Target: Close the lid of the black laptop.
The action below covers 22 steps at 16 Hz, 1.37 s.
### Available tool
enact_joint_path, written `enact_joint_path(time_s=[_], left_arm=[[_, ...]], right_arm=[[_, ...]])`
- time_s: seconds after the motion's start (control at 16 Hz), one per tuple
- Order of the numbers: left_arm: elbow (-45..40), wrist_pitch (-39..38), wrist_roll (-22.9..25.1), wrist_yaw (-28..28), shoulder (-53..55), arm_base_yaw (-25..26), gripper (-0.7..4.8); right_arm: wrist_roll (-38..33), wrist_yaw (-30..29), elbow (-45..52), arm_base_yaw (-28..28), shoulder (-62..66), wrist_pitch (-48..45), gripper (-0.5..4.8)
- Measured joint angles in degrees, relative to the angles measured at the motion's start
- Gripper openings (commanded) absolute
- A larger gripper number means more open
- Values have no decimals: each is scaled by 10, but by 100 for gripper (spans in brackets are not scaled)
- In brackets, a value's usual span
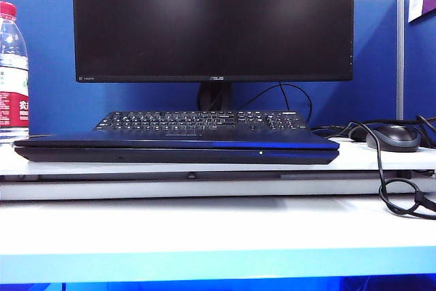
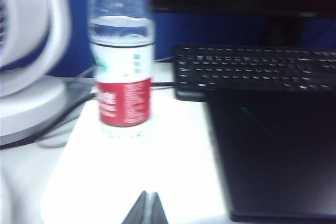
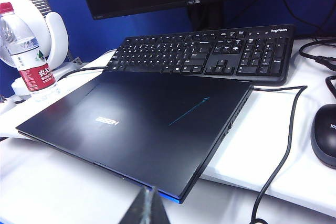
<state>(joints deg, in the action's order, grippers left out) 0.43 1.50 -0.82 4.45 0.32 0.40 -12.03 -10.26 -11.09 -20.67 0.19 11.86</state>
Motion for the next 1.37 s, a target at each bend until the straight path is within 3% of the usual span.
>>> enact_joint_path(time_s=[0.75,1.37], left_arm=[[0,0,12,15,0,0,-5],[0,4,10,-6,0,1,-5]], right_arm=[[0,0,0,0,0,0,-1],[0,0,0,0,0,0,-1]])
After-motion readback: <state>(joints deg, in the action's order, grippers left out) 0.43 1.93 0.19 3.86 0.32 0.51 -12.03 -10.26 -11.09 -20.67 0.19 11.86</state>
